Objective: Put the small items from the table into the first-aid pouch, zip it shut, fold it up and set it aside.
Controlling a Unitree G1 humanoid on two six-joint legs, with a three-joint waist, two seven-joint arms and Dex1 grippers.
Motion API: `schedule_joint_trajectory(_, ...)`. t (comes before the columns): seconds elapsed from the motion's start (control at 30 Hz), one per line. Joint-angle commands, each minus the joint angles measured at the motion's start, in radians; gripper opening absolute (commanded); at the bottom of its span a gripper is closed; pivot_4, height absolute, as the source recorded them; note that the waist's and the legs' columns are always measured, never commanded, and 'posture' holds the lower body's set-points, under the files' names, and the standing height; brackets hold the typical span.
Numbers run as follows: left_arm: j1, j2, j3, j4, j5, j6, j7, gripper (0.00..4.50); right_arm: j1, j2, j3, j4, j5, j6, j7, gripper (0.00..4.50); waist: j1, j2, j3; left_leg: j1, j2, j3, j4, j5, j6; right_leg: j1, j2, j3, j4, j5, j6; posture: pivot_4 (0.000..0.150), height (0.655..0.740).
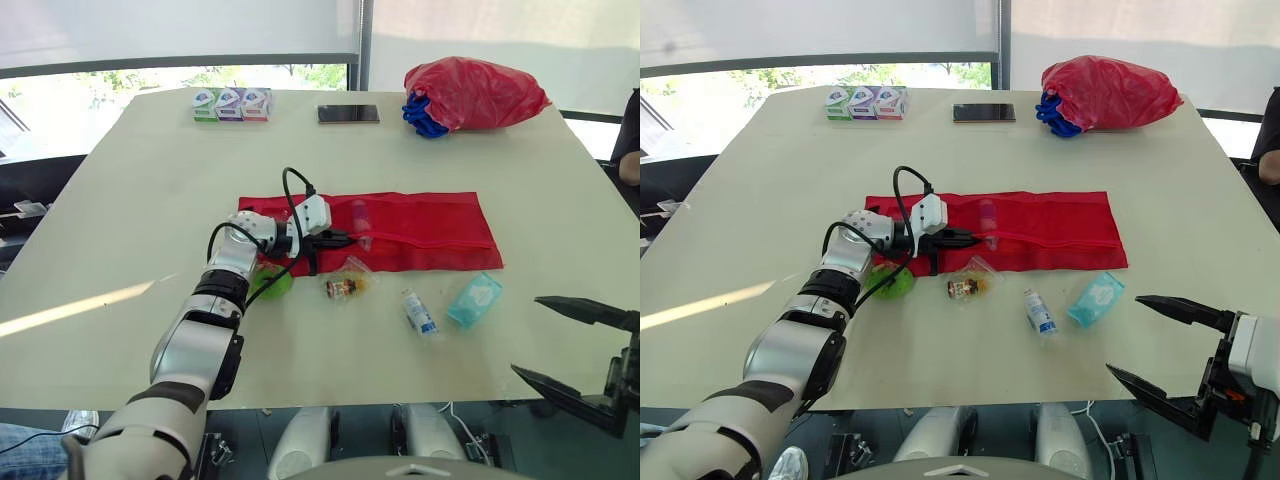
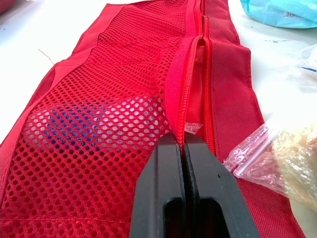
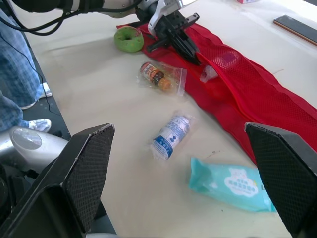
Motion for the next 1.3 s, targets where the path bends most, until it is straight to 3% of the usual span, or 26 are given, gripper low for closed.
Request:
schedule_joint_trajectory(0.03, -0.02, 0.005, 0.004, -0.015, -0.002, -0.014, 0.0, 0.0, -0.011, -0.017, 0.045, -0.024, -0.054, 0.007, -0.042, 4.49, 0.001, 0.0, 0.0, 0.0, 0.0, 0.0, 0.0, 0.0, 0.0, 0.0, 0.0, 0.0, 0.0, 0.0, 0.0, 0.15, 0.74)
schedule_joint_trajectory(0.17, -0.022, 0.001, 0.002, -0.02, -0.002, -0.012, 0.001, 0.0, -0.059, -0.017, 0.185, -0.062, -0.038, 0.153, -0.232, 4.49, 0.001, 0.0, 0.0, 0.0, 0.0, 0.0, 0.0, 0.0, 0.0, 0.0, 0.0, 0.0, 0.0, 0.0, 0.0, 0.15, 0.74)
schedule_joint_trajectory(0.37, -0.023, -0.006, 0.003, -0.024, -0.001, -0.01, 0.006, 0.0, -0.217, -0.011, 0.498, -0.053, -0.218, 0.263, -0.452, 4.49, 0.003, 0.001, 0.001, -0.001, 0.0, 0.0, 0.001, 0.0, 0.0, -0.001, 0.0, 0.0, 0.0, 0.0, 0.0, 0.15, 0.74)
schedule_joint_trajectory(0.5, -0.019, -0.005, 0.003, -0.034, 0.0, -0.008, 0.006, 0.0, -0.322, -0.001, 0.675, -0.014, -0.275, 0.376, -0.543, 4.49, 0.002, 0.0, 0.001, -0.001, -0.001, -0.001, 0.002, 0.001, -0.002, 0.0, 0.0, -0.001, 0.0, 0.0, 0.0, 0.15, 0.74)
schedule_joint_trajectory(0.73, -0.019, -0.012, 0.002, -0.043, 0.0, -0.001, 0.009, 0.0, -0.437, 0.037, 0.856, 0.07, -0.358, 0.461, -0.615, 4.49, 0.002, 0.0, 0.001, -0.001, -0.001, -0.001, 0.002, 0.001, -0.001, 0.0, 0.0, -0.001, 0.0, 0.0, 0.0, 0.15, 0.74)
schedule_joint_trajectory(0.77, -0.02, -0.013, 0.002, -0.043, 0.0, 0.0, 0.01, 0.0, -0.447, 0.056, 0.858, 0.079, -0.352, 0.466, -0.622, 4.09, 0.003, 0.0, 0.001, -0.001, -0.001, -0.001, 0.002, 0.001, -0.001, -0.001, 0.0, -0.001, 0.0, 0.0, 0.0, 0.15, 0.74)
schedule_joint_trajectory(0.87, -0.024, -0.016, 0.004, -0.038, -0.001, 0.001, 0.014, 0.0, -0.471, 0.081, 0.874, 0.09, -0.354, 0.484, -0.632, 3.45, 0.002, 0.0, 0.001, -0.001, -0.001, -0.002, 0.002, 0.001, -0.001, -0.001, 0.0, -0.001, 0.0, 0.0, 0.0, 0.15, 0.74)
schedule_joint_trajectory(1.07, -0.026, -0.019, 0.003, -0.032, 0.001, -0.003, 0.02, 0.0, -0.489, 0.098, 0.893, 0.087, -0.377, 0.472, -0.628, 0.49, 0.0, 0.0, 0.001, -0.001, -0.001, -0.001, 0.002, 0.001, -0.001, -0.001, 0.0, -0.001, 0.001, 0.0, 0.0, 0.15, 0.74)
schedule_joint_trajectory(1.1, -0.026, -0.02, 0.003, -0.032, 0.0, -0.003, 0.021, 0.0, -0.492, 0.1, 0.892, 0.085, -0.376, 0.475, -0.625, 0.2, -0.001, 0.0, 0.001, -0.001, -0.001, -0.001, 0.003, 0.001, -0.001, -0.001, 0.0, -0.001, 0.001, 0.0, 0.0, 0.15, 0.74)
schedule_joint_trajectory(1.3, -0.026, -0.026, 0.004, -0.024, -0.001, -0.012, 0.023, 0.0, -0.574, 0.154, 0.85, 0.083, -0.337, 0.532, -0.652, 0.09, -0.004, 0.0, 0.001, -0.001, -0.001, -0.002, 0.003, 0.001, -0.001, -0.001, 0.0, -0.001, 0.001, 0.0, 0.0, 0.15, 0.74)
